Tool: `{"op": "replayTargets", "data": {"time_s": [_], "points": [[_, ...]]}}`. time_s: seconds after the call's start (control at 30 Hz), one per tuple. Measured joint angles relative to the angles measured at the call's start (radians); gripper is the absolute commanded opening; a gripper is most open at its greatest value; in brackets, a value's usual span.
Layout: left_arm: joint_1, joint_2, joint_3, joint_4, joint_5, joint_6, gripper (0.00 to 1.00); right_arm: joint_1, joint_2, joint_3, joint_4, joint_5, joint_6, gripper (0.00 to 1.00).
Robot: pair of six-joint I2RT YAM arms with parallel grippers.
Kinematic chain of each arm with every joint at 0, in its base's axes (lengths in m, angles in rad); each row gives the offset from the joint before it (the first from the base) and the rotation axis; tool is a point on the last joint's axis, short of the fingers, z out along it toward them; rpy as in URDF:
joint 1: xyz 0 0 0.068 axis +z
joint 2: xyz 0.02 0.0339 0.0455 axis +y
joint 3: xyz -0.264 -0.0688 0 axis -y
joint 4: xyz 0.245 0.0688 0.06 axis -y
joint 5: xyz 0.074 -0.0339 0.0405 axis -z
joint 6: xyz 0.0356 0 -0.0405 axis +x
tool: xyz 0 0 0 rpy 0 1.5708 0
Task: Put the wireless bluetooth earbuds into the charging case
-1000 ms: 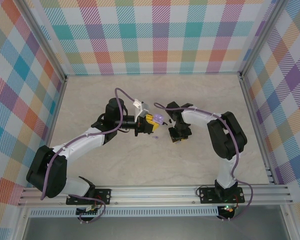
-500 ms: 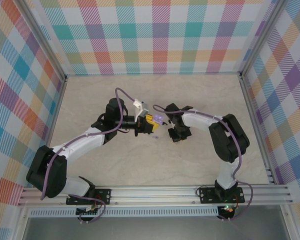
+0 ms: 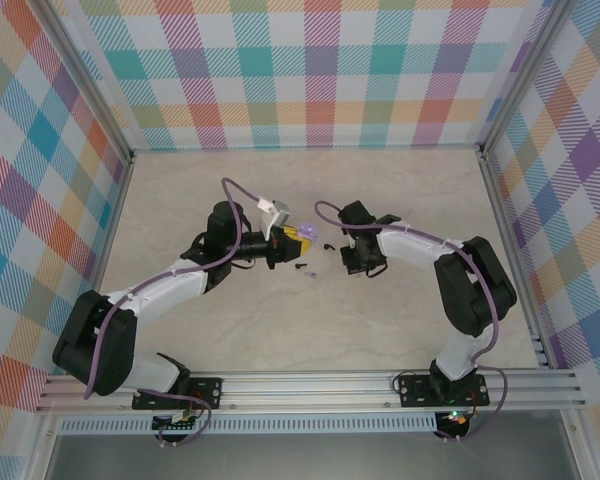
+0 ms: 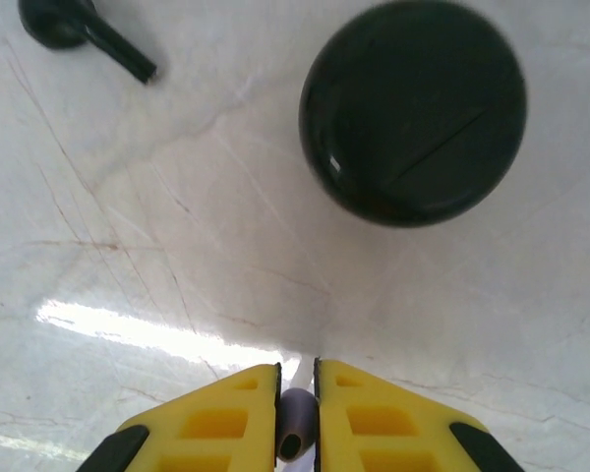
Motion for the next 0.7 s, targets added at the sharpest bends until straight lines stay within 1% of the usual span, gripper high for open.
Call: {"op": "replayTargets", "data": {"time_s": [0.3,0.5,0.6,0.7], "points": [[0.005,0.000,-0.043,0.029,-0.048,-0.043,0.00,-0.016,-0.006,-0.009,0.010,-0.023,-0.069,0.16],[0.005,0.000,-0.051,0.029,-0.055,-0.043,0.00,-0.016,0.068,0.012,-0.015,-0.034,-0.081,0.18],[0.005,0.000,-0.051,0.029,-0.055,-0.043,0.00,-0.016,0.073,0.027,-0.023,-0.038,-0.081,0.21],[0.005,0.000,-0.051,0.029,-0.055,-0.043,0.00,-0.016,0.072,0.027,-0.034,-0.046,-0.084,0.28]]}}
